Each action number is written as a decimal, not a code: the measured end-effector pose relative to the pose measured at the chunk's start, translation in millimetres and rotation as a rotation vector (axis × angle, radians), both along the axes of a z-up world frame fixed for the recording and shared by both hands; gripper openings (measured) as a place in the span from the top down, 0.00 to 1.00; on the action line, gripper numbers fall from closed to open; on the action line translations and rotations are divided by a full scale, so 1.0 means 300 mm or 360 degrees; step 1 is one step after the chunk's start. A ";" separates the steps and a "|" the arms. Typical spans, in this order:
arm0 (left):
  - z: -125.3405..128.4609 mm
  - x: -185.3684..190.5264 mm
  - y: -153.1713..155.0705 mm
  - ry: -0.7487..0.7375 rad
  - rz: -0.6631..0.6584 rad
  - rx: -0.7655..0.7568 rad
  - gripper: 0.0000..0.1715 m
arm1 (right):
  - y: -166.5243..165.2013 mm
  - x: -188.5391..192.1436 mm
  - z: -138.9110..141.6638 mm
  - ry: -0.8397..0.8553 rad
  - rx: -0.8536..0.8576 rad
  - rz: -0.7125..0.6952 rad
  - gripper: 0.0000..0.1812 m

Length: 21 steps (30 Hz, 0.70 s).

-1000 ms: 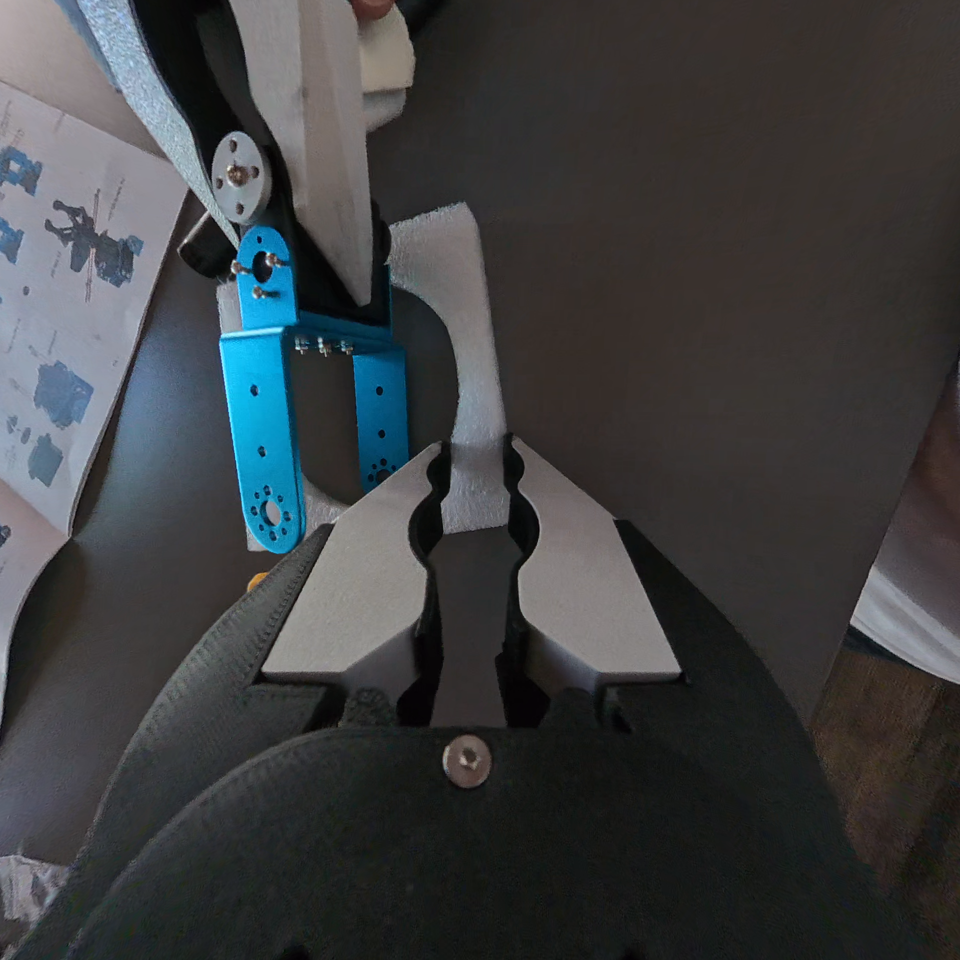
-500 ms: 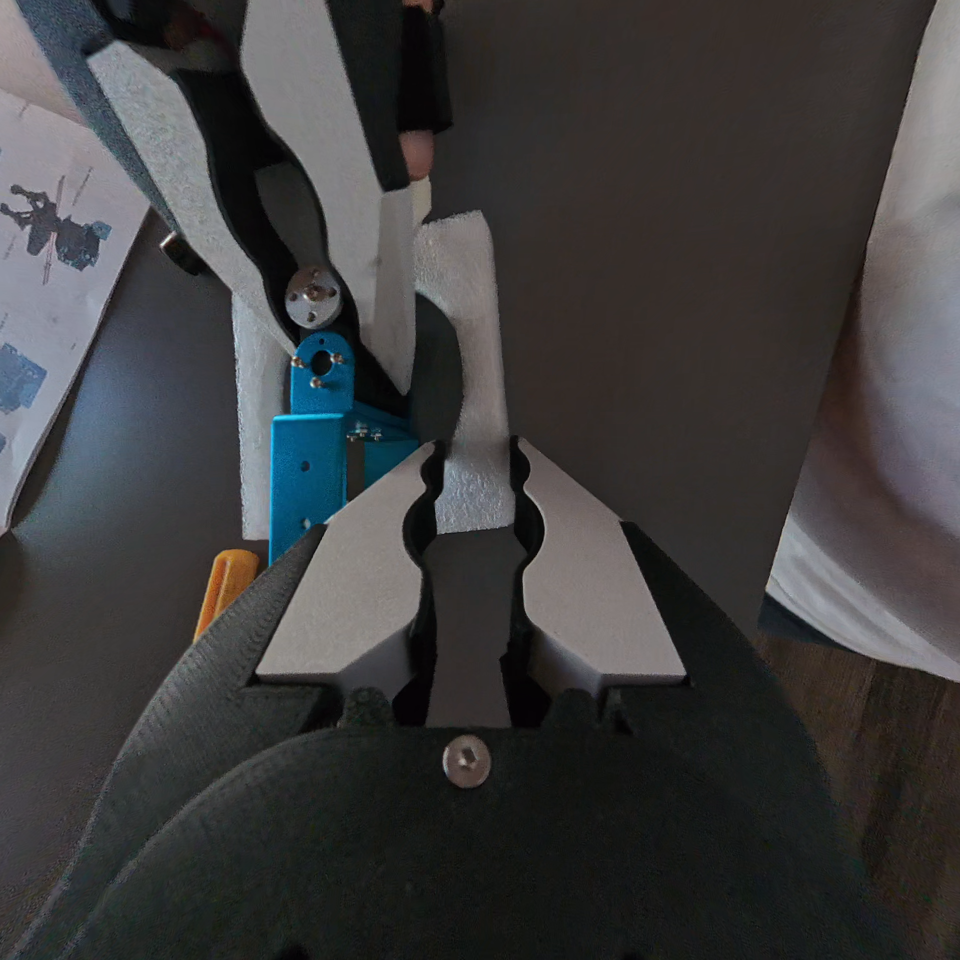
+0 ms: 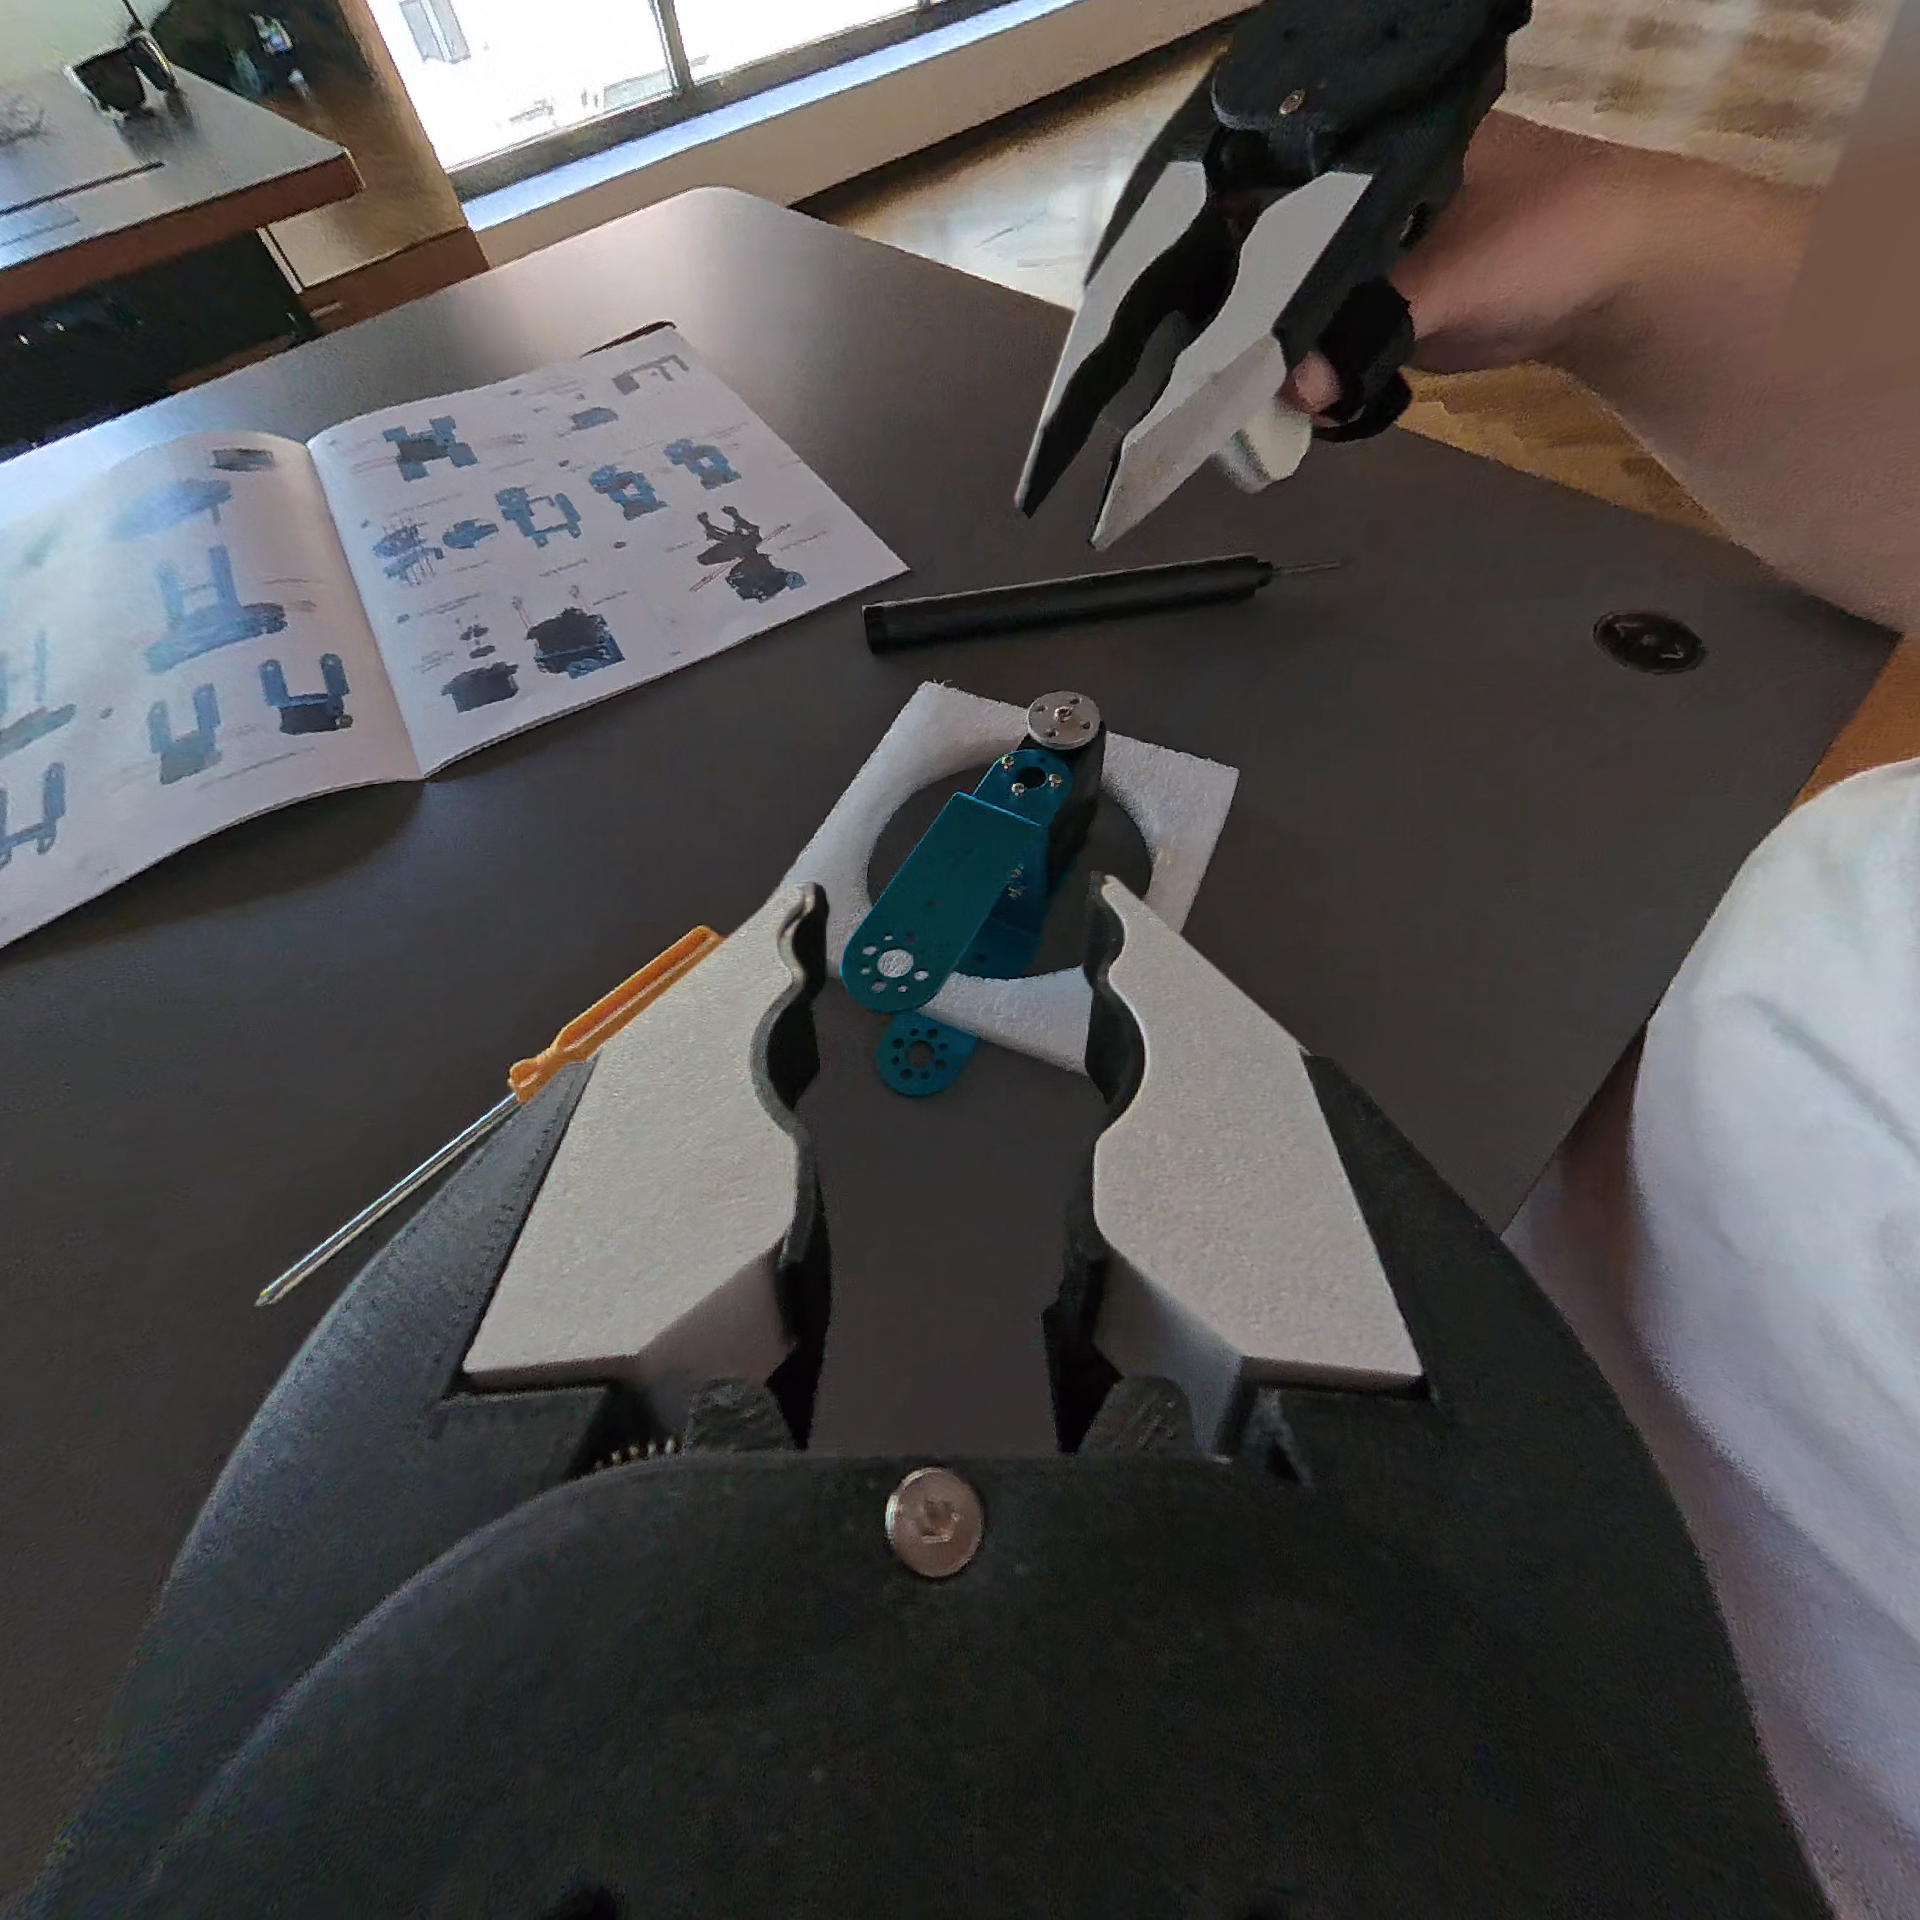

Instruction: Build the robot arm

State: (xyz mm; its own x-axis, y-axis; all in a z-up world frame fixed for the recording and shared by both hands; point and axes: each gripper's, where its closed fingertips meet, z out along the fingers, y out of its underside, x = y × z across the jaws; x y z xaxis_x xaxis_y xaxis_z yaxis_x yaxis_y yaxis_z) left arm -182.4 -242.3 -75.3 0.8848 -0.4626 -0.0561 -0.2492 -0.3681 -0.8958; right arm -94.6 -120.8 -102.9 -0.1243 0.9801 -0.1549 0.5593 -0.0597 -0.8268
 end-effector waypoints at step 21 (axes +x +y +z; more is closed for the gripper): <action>-0.077 -0.003 0.087 0.0000 -0.0236 -0.0181 0.80 | 0.074 0.093 -0.199 -0.0420 0.0139 -0.0456 0.87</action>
